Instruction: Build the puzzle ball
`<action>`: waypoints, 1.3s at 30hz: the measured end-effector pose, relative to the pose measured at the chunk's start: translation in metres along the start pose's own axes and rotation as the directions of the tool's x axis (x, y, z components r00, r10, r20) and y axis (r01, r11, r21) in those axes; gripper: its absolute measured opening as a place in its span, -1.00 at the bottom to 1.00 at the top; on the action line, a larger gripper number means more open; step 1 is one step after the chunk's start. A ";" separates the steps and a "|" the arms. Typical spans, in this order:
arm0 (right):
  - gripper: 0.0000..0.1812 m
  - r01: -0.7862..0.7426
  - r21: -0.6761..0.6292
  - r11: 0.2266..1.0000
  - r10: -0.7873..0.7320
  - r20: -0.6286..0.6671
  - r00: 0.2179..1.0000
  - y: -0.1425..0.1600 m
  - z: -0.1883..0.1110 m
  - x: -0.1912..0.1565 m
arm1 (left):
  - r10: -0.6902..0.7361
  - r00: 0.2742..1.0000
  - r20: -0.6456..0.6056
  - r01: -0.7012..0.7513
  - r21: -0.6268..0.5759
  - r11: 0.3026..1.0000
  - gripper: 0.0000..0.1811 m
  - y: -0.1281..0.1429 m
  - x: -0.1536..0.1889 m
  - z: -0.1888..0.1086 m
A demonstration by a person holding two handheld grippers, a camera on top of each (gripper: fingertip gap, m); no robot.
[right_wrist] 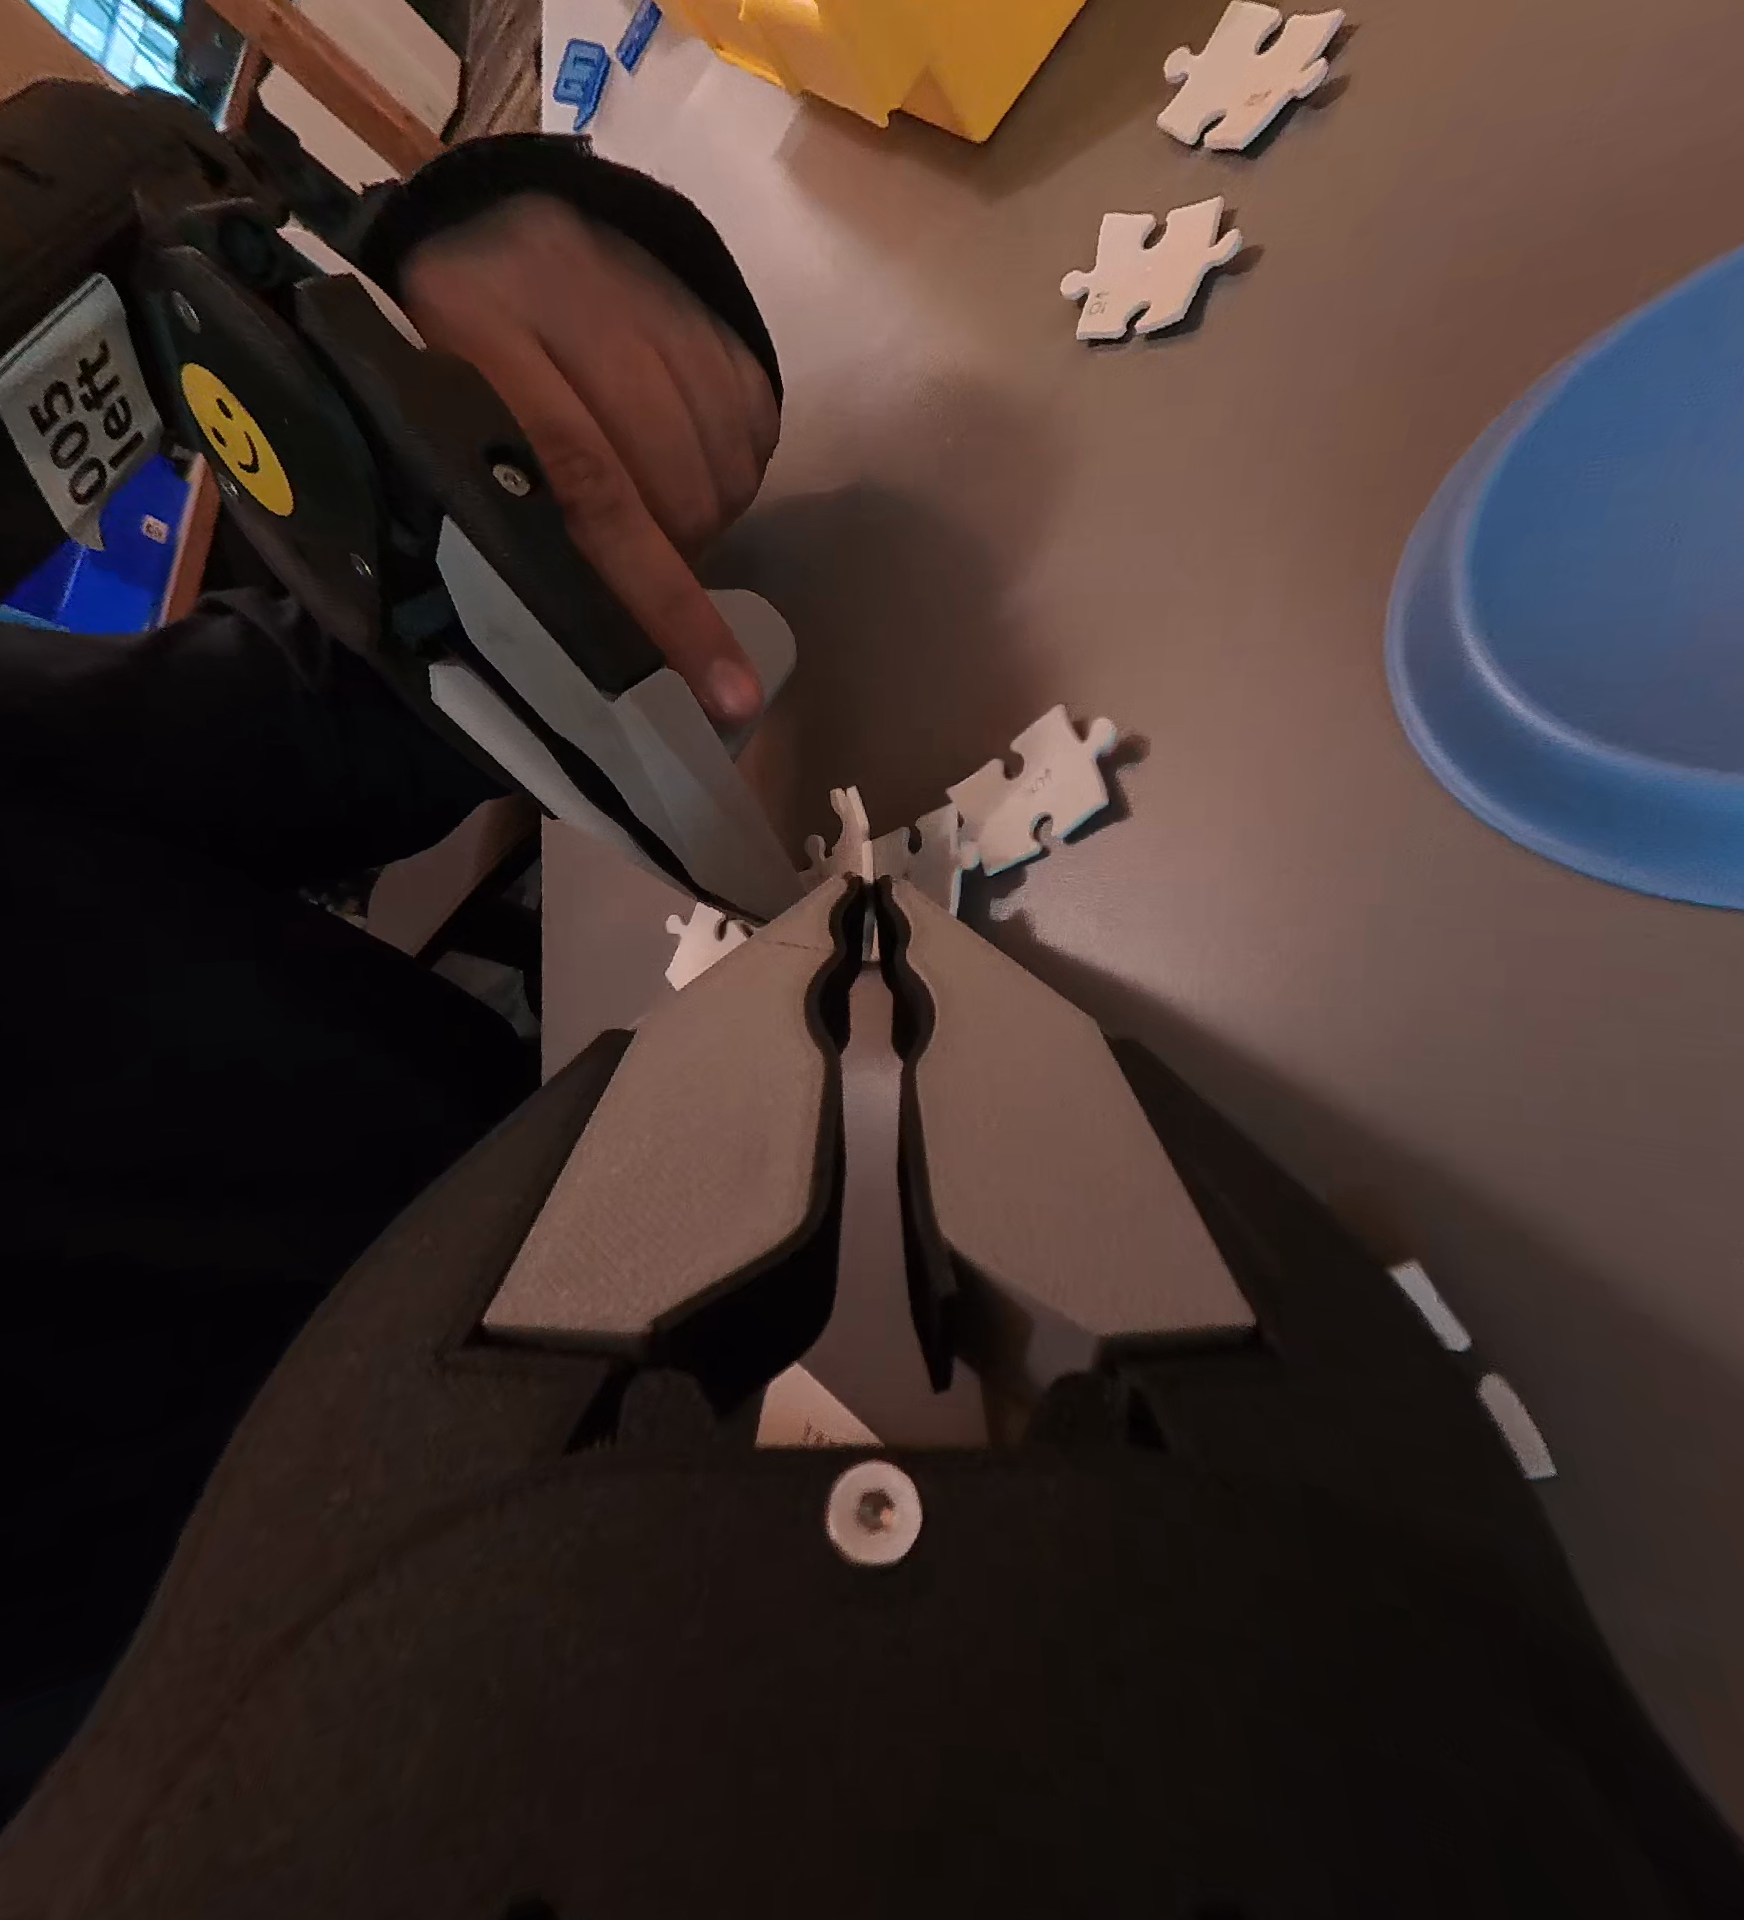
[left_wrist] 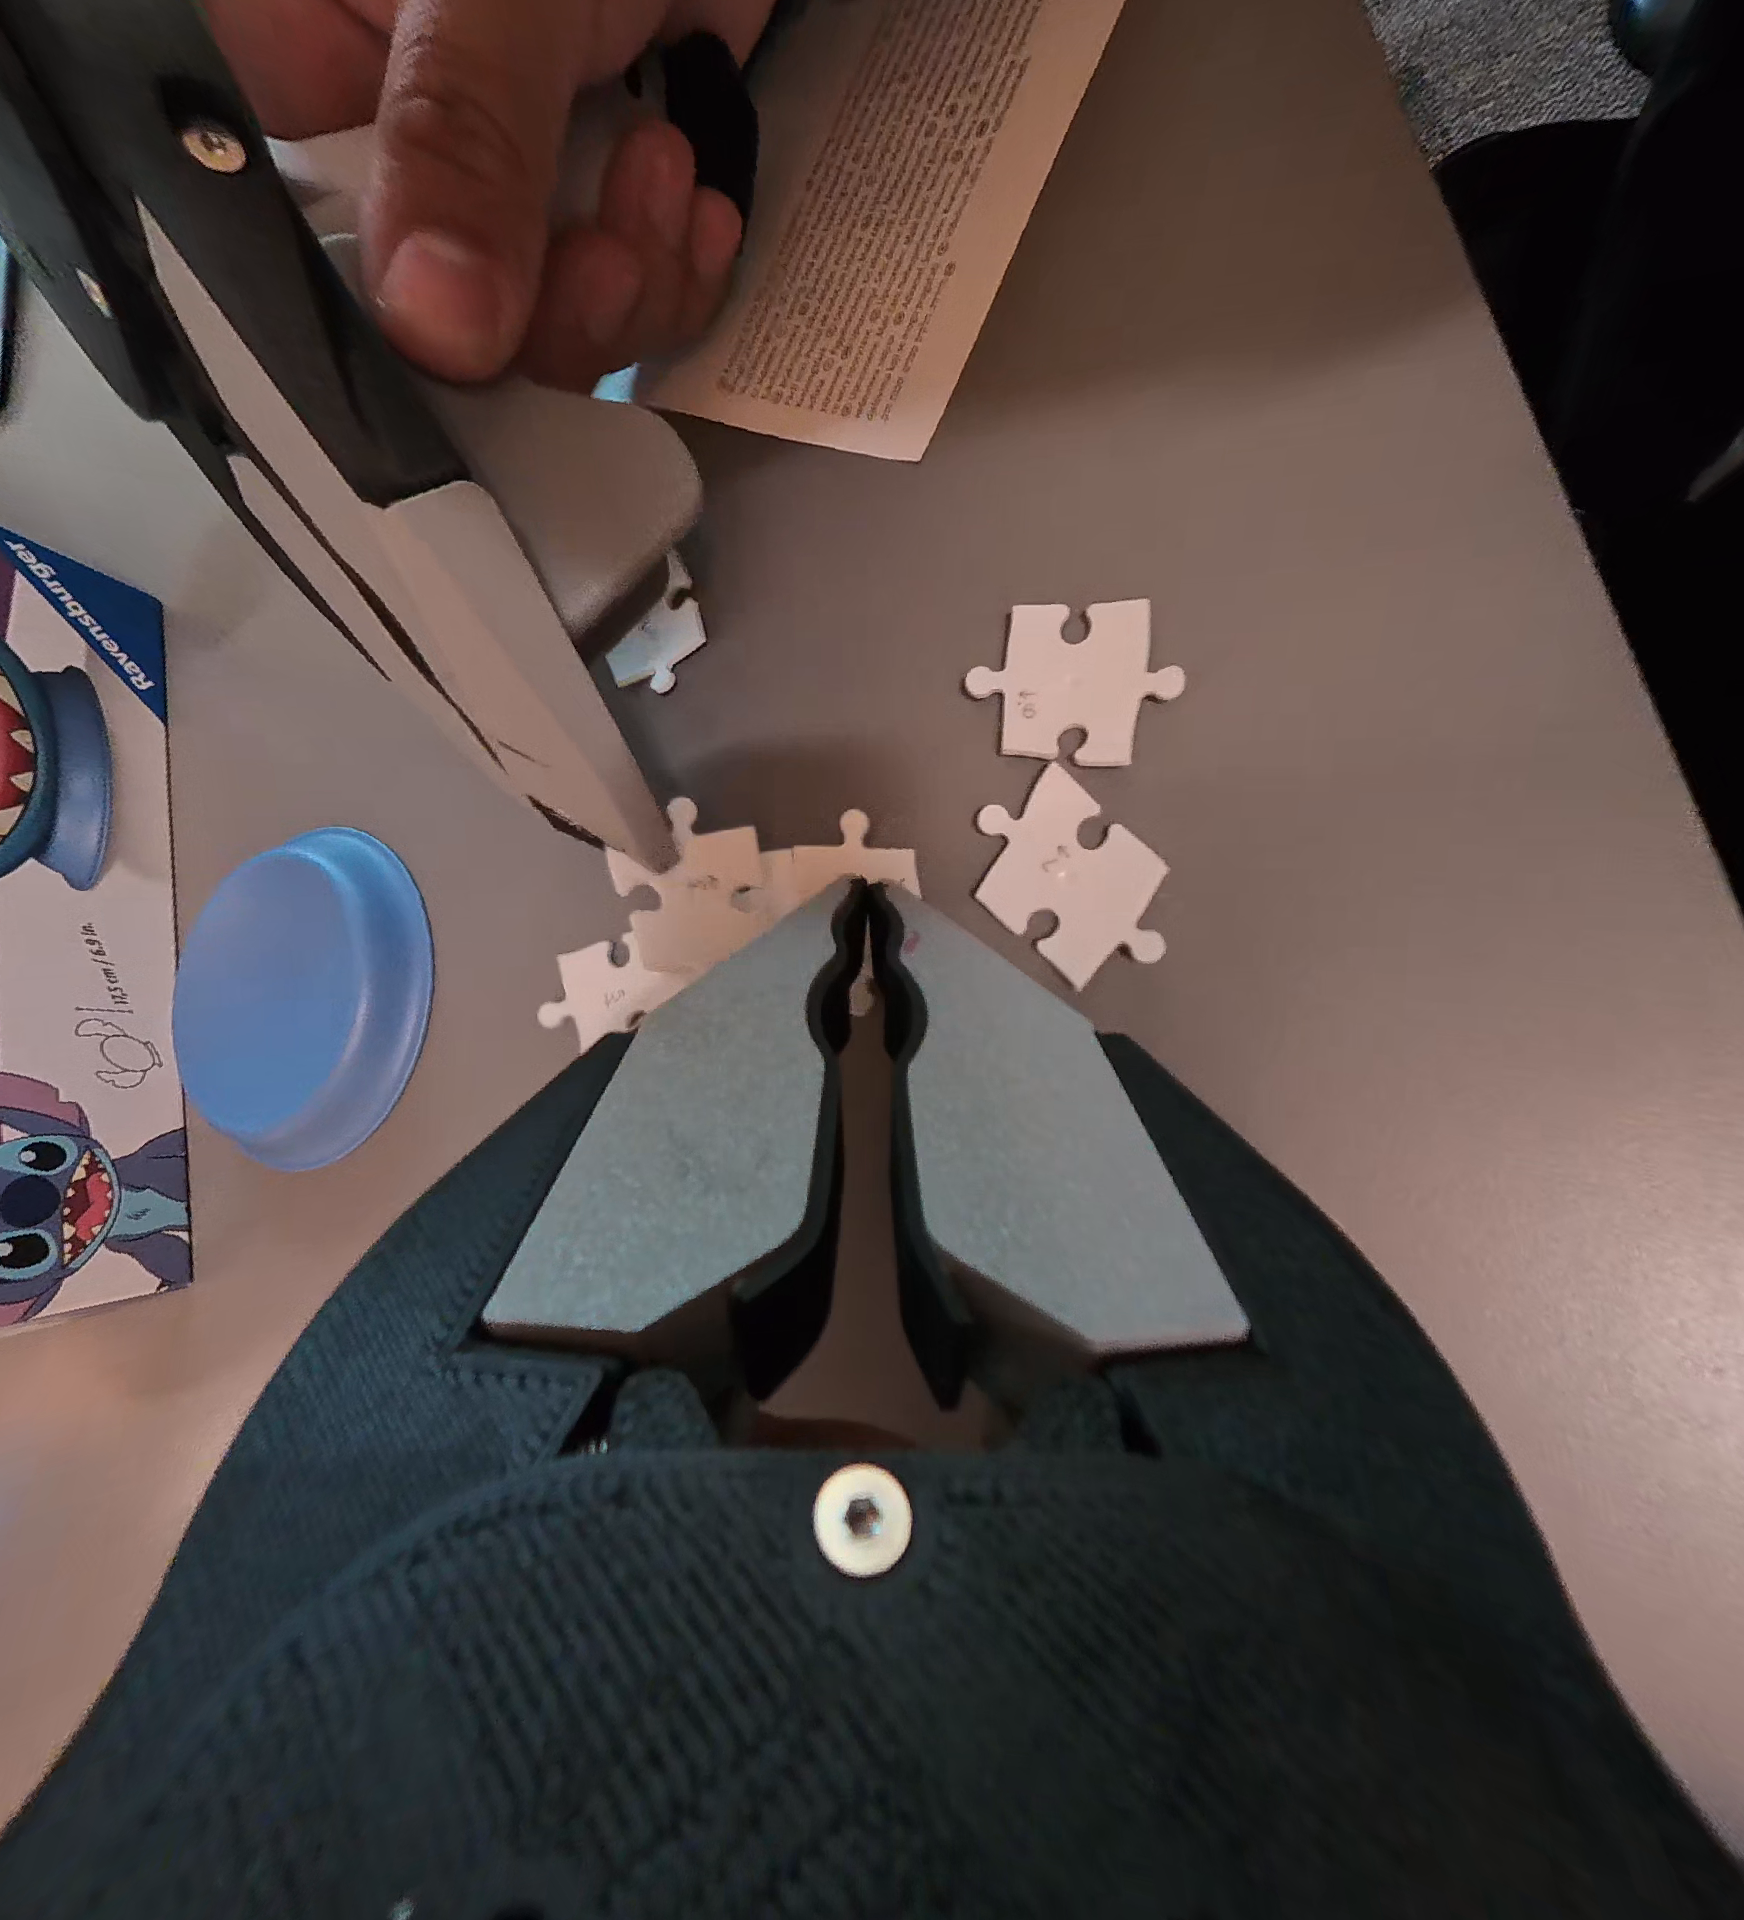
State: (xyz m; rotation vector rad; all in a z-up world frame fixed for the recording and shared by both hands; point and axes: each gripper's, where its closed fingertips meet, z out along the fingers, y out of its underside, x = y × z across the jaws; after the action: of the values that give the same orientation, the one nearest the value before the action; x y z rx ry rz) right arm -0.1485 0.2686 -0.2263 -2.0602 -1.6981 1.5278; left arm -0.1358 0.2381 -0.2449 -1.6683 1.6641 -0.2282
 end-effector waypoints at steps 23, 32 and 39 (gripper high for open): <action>-1.00 -0.017 0.005 1.000 0.018 -0.083 0.996 0.003 -0.006 0.015 | -0.012 0.993 0.114 0.012 0.001 1.000 -1.00 -0.002 -0.020 -0.007; -1.00 -0.029 0.012 1.000 0.030 -0.081 0.996 0.003 -0.006 0.014 | -0.039 0.992 0.118 0.046 -0.062 0.997 -1.00 0.008 -0.022 0.004; -1.00 -0.040 0.013 0.999 0.041 -0.076 0.996 0.003 -0.006 0.015 | -0.057 0.995 0.078 0.065 -0.104 0.992 -1.00 0.009 -0.022 0.005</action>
State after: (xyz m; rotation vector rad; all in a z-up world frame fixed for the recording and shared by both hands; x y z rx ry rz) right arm -0.1443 0.2819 -0.2346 -2.1313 -1.6272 1.4460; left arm -0.1426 0.2614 -0.2452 -1.7870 1.5955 -0.1073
